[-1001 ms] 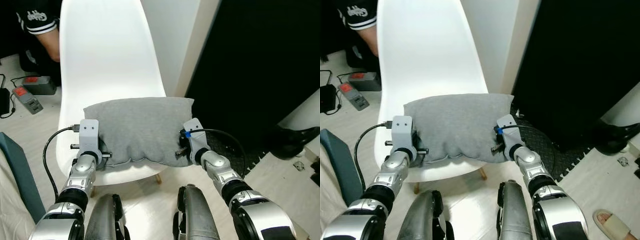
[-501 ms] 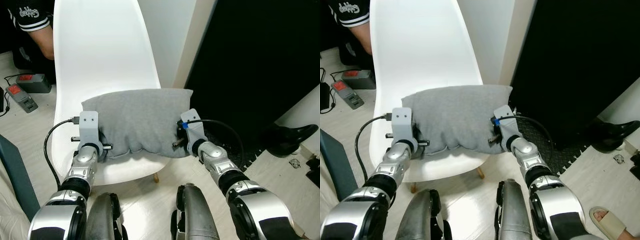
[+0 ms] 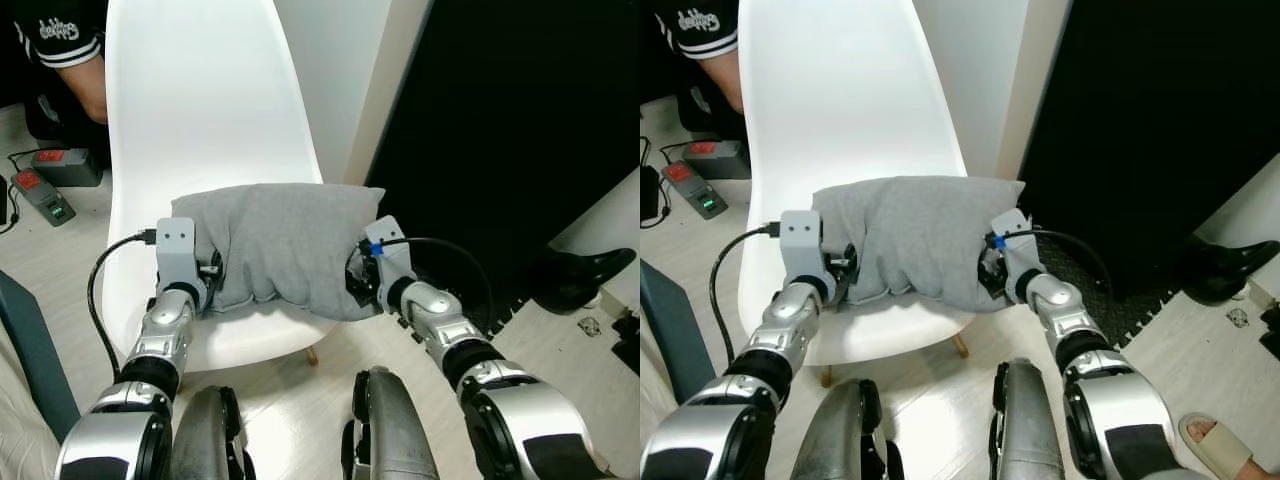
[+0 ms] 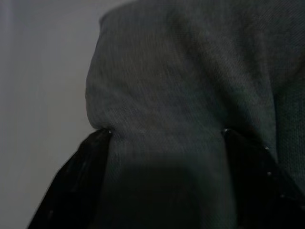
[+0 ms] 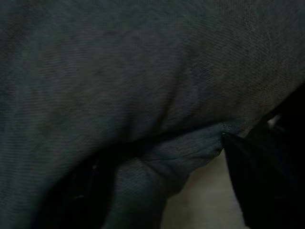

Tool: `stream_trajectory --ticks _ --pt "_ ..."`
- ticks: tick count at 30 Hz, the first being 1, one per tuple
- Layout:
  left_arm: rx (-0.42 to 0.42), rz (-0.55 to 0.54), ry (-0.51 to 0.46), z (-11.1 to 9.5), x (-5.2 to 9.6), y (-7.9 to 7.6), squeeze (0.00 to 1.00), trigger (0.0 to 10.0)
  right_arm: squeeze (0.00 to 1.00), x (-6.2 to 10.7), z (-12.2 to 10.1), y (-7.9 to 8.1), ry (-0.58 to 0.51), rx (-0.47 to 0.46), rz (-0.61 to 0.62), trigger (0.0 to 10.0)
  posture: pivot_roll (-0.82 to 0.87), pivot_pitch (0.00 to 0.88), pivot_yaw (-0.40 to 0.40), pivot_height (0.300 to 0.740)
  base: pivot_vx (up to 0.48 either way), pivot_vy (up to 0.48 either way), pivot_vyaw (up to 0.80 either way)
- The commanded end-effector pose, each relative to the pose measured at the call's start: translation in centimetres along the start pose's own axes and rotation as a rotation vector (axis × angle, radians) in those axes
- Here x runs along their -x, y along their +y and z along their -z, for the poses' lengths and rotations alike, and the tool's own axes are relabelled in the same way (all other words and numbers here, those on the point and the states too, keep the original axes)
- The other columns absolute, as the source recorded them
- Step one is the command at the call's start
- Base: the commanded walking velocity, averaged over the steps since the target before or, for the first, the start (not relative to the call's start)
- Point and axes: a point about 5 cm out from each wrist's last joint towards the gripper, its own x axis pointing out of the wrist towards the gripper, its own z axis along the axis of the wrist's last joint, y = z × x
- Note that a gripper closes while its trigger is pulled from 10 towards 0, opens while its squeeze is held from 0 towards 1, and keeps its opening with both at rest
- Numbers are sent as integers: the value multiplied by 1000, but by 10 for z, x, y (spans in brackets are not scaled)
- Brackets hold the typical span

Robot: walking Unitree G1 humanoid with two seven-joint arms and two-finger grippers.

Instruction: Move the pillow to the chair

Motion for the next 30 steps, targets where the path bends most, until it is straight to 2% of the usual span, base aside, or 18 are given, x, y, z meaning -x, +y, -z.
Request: stream_trajectory --ticks 1,6,10,11,12,17,18,19,21,23,24,25,26,28,29,30 --pt "13 58 38 15 8 -6 1000 10000 1000 1 6 10 -24 -17 -73 10000 -7 254 -66 594 0 0 0" --pt "22 37 30 20 14 4 1000 10000 1000 9 15 6 -21 -32 -79 10000 -8 240 -62 594 0 0 0" --pt "21 7 21 28 26 18 1000 10000 1000 19 30 4 1 -37 -67 10000 -10 226 -59 594 0 0 0" --pt "21 -4 23 31 30 22 1000 10000 875 22 36 6 5 -40 -76 10000 -8 221 -58 594 0 0 0" --pt "19 -6 26 35 35 24 1000 10000 0 24 41 10 3 -42 -84 10000 -5 218 -56 594 0 0 0" --pt "25 12 31 41 43 25 1000 10000 0 28 46 12 -11 -54 -79 10000 -4 212 -54 594 0 0 0" --pt "42 83 29 43 49 21 1000 10000 0 29 43 7 -42 -72 -22 10000 -4 207 -51 594 0 0 0" --pt "42 83 29 43 49 21 1000 10000 0 29 43 7 -42 -72 -22 10000 -4 207 -51 594 0 0 0" --pt "105 359 40 42 67 1 1000 10000 0 32 32 -16 -107 -141 174 10000 5 199 -52 594 0 0 0" --pt "105 359 40 42 67 1 1000 10000 0 32 32 -16 -107 -141 174 10000 5 199 -52 594 0 0 0" --pt "116 464 48 41 75 -7 1000 10000 0 34 27 -26 -127 -171 249 10000 5 199 -52 594 0 0 0" --pt "116 464 48 41 75 -7 1000 10000 0 34 27 -26 -127 -171 249 10000 5 199 -52 594 0 0 0" --pt "60 465 57 43 77 -5 1000 10000 0 36 19 -39 -150 -195 337 10000 4 188 -52 594 0 0 0" --pt "60 465 57 43 77 -5 1000 10000 0 36 19 -39 -150 -195 337 10000 4 188 -52 594 0 0 0" --pt "21 399 55 44 73 2 1000 10000 0 36 17 -41 -153 -191 353 10000 4 188 -52 594 0 0 0" --pt "-57 227 76 46 64 20 953 10000 0 36 14 -42 -158 -188 361 10000 3 185 -52 594 0 0 0"
